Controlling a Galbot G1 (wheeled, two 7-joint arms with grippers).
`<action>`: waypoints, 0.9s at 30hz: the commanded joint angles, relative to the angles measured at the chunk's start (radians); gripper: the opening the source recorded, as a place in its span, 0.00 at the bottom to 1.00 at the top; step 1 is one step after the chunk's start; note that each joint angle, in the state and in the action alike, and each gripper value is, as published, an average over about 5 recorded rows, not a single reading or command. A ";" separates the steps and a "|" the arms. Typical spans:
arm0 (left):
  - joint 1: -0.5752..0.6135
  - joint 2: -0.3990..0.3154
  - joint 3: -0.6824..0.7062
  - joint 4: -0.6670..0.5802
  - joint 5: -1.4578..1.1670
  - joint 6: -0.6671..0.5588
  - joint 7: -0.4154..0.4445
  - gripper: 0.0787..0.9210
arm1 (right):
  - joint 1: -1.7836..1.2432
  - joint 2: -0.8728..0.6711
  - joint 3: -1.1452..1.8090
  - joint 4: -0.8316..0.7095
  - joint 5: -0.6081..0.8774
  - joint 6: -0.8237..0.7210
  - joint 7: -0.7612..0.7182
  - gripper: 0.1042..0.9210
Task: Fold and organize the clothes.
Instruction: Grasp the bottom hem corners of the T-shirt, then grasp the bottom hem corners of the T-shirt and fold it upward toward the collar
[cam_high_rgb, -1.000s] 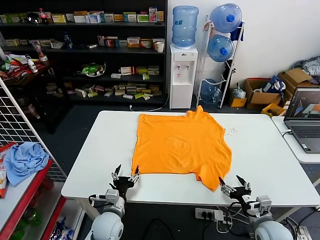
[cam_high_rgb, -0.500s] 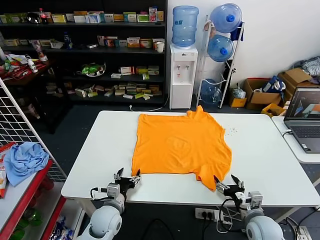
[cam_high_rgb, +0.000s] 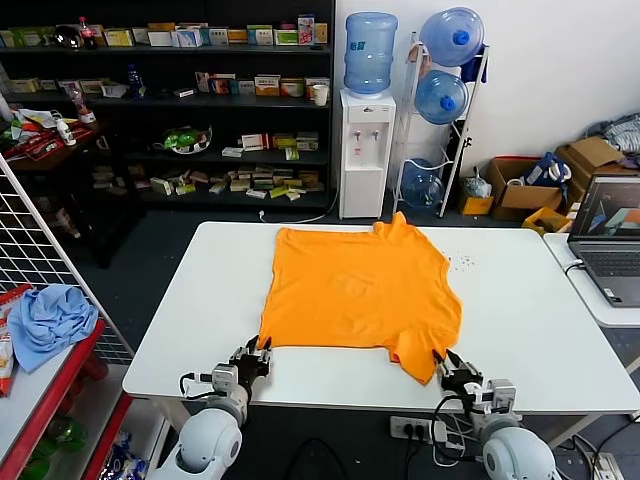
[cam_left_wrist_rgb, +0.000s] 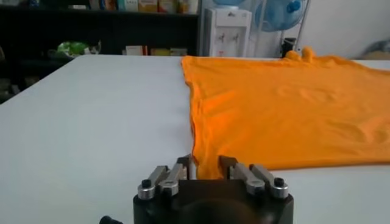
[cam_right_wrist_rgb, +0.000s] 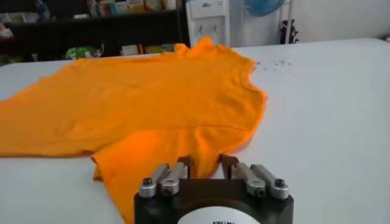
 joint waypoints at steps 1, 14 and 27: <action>0.004 0.002 0.002 -0.009 -0.011 0.018 0.001 0.21 | 0.004 0.002 -0.003 0.004 -0.002 -0.008 0.006 0.12; 0.060 0.078 -0.022 -0.119 -0.013 -0.005 -0.004 0.02 | -0.115 -0.009 0.010 0.178 -0.083 0.010 0.022 0.03; 0.113 0.112 -0.058 -0.223 0.125 -0.105 0.016 0.02 | -0.224 -0.026 0.036 0.279 -0.194 0.097 0.030 0.03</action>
